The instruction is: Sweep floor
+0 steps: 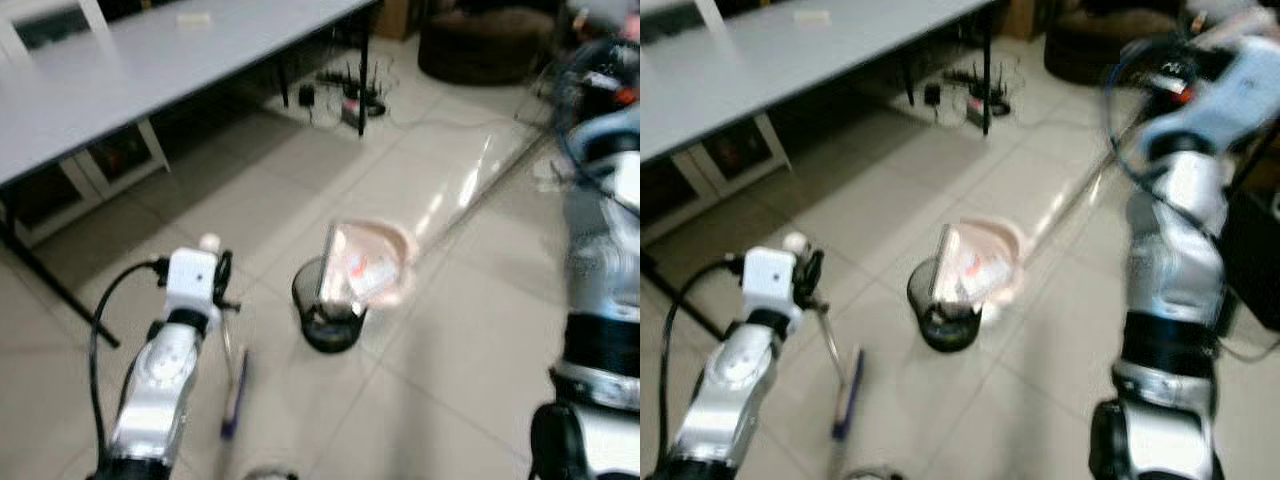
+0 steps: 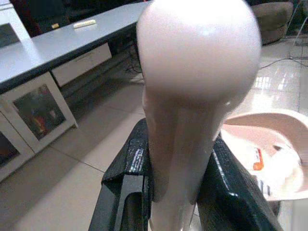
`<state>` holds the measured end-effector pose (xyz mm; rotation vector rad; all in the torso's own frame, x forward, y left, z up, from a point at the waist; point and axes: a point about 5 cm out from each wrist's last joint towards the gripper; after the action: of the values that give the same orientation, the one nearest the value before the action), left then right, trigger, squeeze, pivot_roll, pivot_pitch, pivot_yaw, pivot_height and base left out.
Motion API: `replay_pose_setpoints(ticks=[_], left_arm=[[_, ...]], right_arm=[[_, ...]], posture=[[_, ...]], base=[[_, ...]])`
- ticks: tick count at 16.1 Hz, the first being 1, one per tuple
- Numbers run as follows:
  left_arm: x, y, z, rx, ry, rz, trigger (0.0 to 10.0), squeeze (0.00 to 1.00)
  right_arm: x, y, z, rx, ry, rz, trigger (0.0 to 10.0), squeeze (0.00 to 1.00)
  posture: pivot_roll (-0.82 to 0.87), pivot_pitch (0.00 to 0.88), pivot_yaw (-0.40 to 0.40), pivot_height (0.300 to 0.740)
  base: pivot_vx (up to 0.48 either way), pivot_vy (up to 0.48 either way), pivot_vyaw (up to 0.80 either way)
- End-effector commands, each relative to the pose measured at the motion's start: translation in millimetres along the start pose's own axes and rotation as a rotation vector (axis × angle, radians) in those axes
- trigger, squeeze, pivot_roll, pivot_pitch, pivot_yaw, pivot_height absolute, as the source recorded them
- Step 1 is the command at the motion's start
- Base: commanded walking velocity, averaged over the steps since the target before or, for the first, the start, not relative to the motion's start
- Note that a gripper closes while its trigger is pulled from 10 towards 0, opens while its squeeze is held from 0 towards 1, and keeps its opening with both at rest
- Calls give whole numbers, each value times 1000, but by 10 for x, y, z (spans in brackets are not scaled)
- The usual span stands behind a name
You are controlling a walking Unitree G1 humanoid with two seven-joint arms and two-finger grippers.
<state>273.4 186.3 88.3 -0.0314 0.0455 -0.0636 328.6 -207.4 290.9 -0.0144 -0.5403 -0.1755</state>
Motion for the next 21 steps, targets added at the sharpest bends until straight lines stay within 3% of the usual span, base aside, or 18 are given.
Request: replay_pose_setpoints(ticks=[1, 7, 12, 15, 17, 18, 21], left_arm=[[34, -1, 95, 19, -41, -6, 10000, 0], [33, 6, 87, 23, -40, -6, 10000, 0], [20, 12, 74, 34, -36, 3, 10000, 0], [23, 4, 71, 39, -35, 1, 10000, 0], [25, -2, 71, 41, -35, 0, 10000, 0], [25, -9, 70, 43, -36, -2, 10000, 0], [21, -10, 71, 45, -36, -1, 10000, 0]], right_arm=[[16, -36, 140, 12, -74, -8, 10000, 0], [-38, 167, 131, -93, -156, 126, 10000, 0], [-141, 402, 58, -197, -198, 270, 10000, 0], [-242, 638, 65, -278, -285, 401, 10000, 0], [-293, 713, 46, -293, -308, 439, 10000, 0], [-380, 827, -3, -352, -337, 501, 10000, 0], [-435, 899, -8, -408, -376, 532, 10000, 0]], posture=[[-12, 41, 73, 740], [-8, 37, 73, 740], [-3, 47, 70, 740], [-3, 50, 72, 740], [-1, 51, 71, 740], [2, 53, 70, 740], [2, 53, 70, 740]], base=[[349, 0, 0], [348, 0, 0], [0, 0, 0], [0, 0, 0], [0, 0, 0], [0, 0, 0], [0, 0, 0]])
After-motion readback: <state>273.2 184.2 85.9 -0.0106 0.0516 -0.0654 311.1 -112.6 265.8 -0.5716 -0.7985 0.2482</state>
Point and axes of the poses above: a point about 5 cm out from each wrist's last joint towards the gripper, its own x axis pointing out of the wrist towards the gripper, its own z axis along the axis of the wrist's last joint, y = z × x, and after that the axes turned 13 degrees about -x, right-handed
